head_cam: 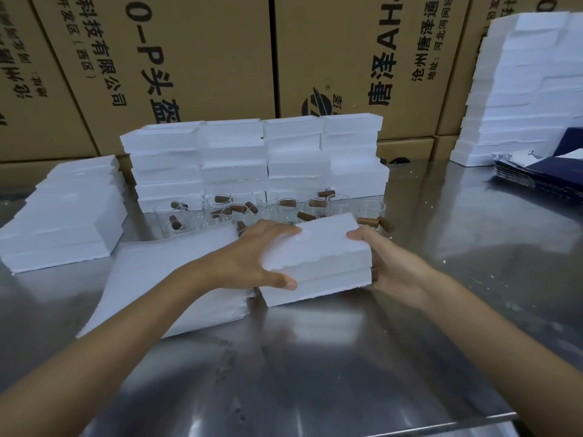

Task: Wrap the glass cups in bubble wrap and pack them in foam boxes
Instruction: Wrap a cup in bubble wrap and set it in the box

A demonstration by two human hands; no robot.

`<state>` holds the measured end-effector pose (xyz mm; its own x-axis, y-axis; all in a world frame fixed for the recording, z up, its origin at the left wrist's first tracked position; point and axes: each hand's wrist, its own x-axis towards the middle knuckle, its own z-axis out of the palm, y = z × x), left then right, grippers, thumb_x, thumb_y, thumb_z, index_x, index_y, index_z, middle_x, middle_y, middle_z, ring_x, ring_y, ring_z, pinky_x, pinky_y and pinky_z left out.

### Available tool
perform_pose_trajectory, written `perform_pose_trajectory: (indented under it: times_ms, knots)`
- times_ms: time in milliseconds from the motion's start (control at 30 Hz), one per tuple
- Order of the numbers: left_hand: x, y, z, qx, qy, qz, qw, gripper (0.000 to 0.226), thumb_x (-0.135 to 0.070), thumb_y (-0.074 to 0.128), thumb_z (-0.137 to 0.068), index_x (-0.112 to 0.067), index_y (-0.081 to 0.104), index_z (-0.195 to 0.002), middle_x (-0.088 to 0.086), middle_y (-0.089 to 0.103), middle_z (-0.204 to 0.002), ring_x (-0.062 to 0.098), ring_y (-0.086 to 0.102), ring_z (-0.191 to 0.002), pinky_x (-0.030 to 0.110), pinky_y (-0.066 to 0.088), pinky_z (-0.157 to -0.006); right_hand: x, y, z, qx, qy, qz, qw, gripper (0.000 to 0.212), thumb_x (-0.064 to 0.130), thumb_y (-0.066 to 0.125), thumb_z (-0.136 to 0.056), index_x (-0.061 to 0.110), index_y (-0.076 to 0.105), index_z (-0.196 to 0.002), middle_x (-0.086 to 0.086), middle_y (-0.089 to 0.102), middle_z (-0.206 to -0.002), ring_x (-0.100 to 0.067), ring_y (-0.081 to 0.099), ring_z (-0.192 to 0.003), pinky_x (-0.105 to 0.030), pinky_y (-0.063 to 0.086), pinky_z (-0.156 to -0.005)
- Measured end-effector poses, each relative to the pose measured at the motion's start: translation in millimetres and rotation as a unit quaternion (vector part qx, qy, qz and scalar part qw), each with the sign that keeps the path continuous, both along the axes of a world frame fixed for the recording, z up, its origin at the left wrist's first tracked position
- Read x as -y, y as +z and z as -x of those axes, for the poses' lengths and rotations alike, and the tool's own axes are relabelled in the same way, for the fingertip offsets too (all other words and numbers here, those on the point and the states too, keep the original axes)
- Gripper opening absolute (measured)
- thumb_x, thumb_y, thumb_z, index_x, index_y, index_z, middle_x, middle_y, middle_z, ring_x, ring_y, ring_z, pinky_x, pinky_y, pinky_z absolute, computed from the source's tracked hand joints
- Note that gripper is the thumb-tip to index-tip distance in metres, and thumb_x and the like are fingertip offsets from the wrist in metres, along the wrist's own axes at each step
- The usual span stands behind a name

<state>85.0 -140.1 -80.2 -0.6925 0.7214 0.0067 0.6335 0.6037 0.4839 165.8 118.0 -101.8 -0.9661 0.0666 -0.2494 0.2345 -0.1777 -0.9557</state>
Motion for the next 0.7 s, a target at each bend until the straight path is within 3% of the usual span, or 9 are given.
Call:
perform_pose_trajectory:
  times_ms: [133,200,267,367,433,567,633,700]
  knots:
    - [-3.5,0.5,-14.5,0.031,0.059,-0.160,0.985,0.093,-0.080,0.067,-0.066,-0.060,0.022,-0.145,-0.032,0.003,-0.157,-0.004,0.008,-0.145,0.029,0.022,-0.114,1.4,20.3,-2.2,-0.079,-0.095,-0.020,0.992,0.060,0.044,0.070,-0.074,0.009,0.065,-0.122,-0.007,0.069,-0.109,-0.021,0.064,-0.093,-0.037,0.048,-0.081]
    - [-7.7,5.4,-22.3,0.068,0.119,-0.272,0.953,0.091,-0.083,0.060,-0.071,-0.059,0.017,-0.147,-0.031,0.009,-0.156,0.000,0.021,-0.141,0.024,0.030,-0.106,2.3,34.7,-7.2,-0.122,-0.082,0.000,0.989,0.062,0.044,0.064,-0.078,0.007,0.061,-0.127,-0.009,0.068,-0.112,-0.026,0.061,-0.094,-0.043,0.046,-0.082]
    - [-9.5,16.1,-29.1,0.147,0.162,-0.351,0.910,0.094,-0.082,0.063,-0.069,-0.059,0.016,-0.148,-0.027,0.021,-0.147,0.000,0.031,-0.131,0.025,0.040,-0.100,9.5,48.4,-12.5,-0.156,-0.058,0.017,0.986,0.050,0.042,0.057,-0.087,0.009,0.060,-0.126,-0.014,0.067,-0.118,-0.032,0.061,-0.091,-0.049,0.044,-0.082]
    - [-5.8,30.0,-34.8,0.294,0.138,-0.460,0.827,0.093,-0.072,0.076,-0.067,-0.049,0.034,-0.147,-0.014,0.039,-0.152,0.015,0.046,-0.136,0.045,0.054,-0.097,28.2,61.3,-15.1,-0.174,-0.045,0.034,0.983,0.034,0.040,0.053,-0.092,0.018,0.063,-0.115,-0.011,0.068,-0.117,-0.029,0.060,-0.089,-0.046,0.043,-0.078]
    - [0.1,35.9,-38.6,0.307,0.169,-0.539,0.766,0.091,-0.059,0.081,-0.071,-0.035,0.037,-0.148,-0.004,0.047,-0.142,0.020,0.056,-0.126,0.045,0.058,-0.090,46.0,63.7,-12.8,-0.166,-0.065,0.035,0.983,0.038,0.042,0.056,-0.090,0.018,0.063,-0.118,-0.010,0.068,-0.114,-0.027,0.059,-0.091,-0.044,0.042,-0.077]
    - [17.0,39.4,-34.6,0.300,0.277,-0.656,0.635,0.092,-0.047,0.078,-0.080,-0.025,0.026,-0.153,0.003,0.052,-0.138,0.022,0.064,-0.116,0.046,0.056,-0.095,97.6,59.6,0.6,-0.147,-0.132,0.055,0.979,0.049,0.047,0.063,-0.083,0.018,0.059,-0.122,-0.008,0.062,-0.114,-0.025,0.057,-0.094,-0.047,0.046,-0.080]
    - [19.7,40.1,-36.0,0.337,0.276,-0.674,0.596,0.092,-0.043,0.079,-0.081,-0.025,0.027,-0.154,0.004,0.058,-0.136,0.023,0.068,-0.110,0.047,0.057,-0.094,128.2,55.7,11.0,-0.132,-0.165,0.066,0.975,0.062,0.050,0.067,-0.078,0.020,0.053,-0.131,-0.002,0.061,-0.117,-0.020,0.059,-0.098,-0.039,0.046,-0.087]
    - [20.8,37.1,-36.5,0.350,0.280,-0.670,0.592,0.088,-0.037,0.081,-0.081,-0.026,0.030,-0.151,0.005,0.062,-0.132,0.025,0.069,-0.108,0.048,0.058,-0.090,155.9,52.1,21.3,-0.122,-0.169,0.065,0.976,0.068,0.054,0.070,-0.078,0.025,0.045,-0.133,0.004,0.062,-0.115,-0.015,0.061,-0.101,-0.033,0.047,-0.086]
